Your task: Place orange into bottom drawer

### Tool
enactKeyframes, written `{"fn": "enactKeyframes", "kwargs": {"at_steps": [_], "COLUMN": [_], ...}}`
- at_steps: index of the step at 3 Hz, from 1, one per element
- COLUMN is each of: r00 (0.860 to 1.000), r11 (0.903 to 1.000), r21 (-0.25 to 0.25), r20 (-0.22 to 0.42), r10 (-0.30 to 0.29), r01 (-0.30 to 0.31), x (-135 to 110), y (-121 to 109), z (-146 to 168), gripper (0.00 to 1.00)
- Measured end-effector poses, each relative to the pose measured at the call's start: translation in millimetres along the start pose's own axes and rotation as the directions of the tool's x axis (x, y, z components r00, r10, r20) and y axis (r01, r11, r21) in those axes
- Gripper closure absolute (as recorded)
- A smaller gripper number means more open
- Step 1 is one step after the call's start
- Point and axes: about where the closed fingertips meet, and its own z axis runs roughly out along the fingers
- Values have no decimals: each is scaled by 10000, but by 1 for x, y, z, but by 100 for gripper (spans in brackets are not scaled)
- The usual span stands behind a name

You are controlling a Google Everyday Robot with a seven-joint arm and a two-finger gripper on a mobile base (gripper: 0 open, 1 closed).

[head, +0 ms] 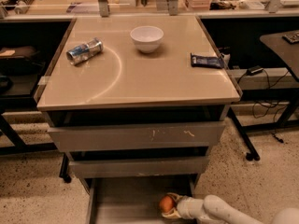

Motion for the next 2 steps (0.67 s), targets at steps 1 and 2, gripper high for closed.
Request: {"fn": "enactKeyframes", "kwargs": {"at_steps": [1, 2], "r00": [9997, 9989], "r11": [9987, 9965], "r21": [-485, -809], "r20": [-165, -395], "r10": [-184, -232], "r01": [176, 200], "x": [11, 15], "y": [11, 21], "z": [31, 46], "gripper": [100, 100]}}
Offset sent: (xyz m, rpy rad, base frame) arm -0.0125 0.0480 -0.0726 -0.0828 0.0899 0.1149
